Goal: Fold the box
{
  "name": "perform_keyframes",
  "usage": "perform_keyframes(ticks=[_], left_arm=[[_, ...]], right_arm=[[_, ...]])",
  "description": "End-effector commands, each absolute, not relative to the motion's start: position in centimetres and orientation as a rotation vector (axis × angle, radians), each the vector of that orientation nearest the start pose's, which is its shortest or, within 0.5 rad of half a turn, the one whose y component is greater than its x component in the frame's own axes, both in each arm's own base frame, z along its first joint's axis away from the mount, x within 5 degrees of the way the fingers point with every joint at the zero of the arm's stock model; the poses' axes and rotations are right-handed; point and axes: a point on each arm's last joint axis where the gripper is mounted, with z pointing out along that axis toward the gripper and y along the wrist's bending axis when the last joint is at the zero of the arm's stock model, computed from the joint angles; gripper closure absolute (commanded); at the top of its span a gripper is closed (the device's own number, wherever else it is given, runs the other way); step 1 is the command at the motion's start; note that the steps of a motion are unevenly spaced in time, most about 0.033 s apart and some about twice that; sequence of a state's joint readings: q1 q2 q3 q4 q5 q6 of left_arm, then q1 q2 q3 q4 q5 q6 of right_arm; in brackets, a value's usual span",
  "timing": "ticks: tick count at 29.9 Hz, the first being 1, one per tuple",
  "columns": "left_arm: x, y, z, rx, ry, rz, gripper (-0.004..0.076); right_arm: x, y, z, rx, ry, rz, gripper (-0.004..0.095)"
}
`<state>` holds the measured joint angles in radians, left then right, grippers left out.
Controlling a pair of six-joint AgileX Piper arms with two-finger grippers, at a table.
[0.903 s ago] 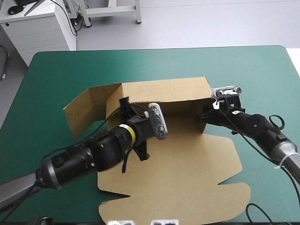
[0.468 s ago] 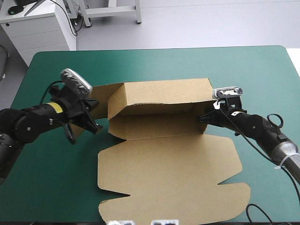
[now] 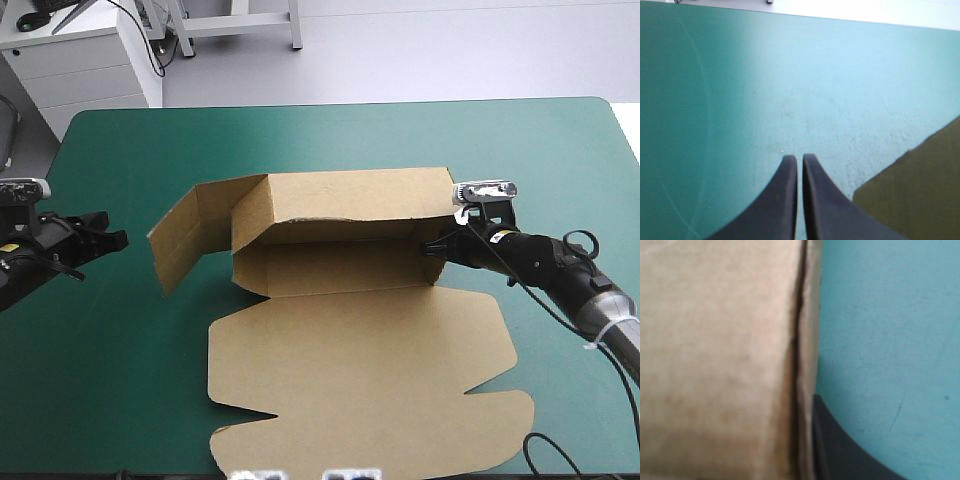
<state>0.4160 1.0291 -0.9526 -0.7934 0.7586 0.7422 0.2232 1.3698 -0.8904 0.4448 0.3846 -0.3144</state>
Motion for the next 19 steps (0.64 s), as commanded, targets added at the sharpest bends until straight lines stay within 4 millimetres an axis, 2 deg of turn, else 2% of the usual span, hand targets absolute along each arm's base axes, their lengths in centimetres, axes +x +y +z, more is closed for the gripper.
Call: perform_keyframes(ticks=[1,4,8,14,17,19], left_arm=[[20.4,4.4,37.9,-0.121,1.969,-0.245,0.0708],[20.5,4.6,37.7,-0.147,1.965,-0.245,0.0708],[21.1,5.0,37.4,-0.206,1.965,-0.259,0.0707],[22.6,5.4,36.1,-0.221,2.007,-0.276,0.0708],[23.2,5.4,35.5,-0.223,2.028,-0.287,0.0708],[23.4,5.5,35.4,-0.226,2.034,-0.289,0.0708]], right_arm=[[28.4,7.3,28.6,-0.224,2.396,0.248,0.0916],[29.2,6.9,29.4,-0.241,2.490,0.149,0.0916],[29.7,7.0,31.7,-0.256,2.526,0.139,0.0918],[28.2,6.5,34.6,-0.331,2.708,0.077,0.0916],[27.6,6.4,35.3,-0.350,2.769,0.073,0.0918],[27.5,6.8,35.2,-0.344,2.774,0.137,0.0918]])
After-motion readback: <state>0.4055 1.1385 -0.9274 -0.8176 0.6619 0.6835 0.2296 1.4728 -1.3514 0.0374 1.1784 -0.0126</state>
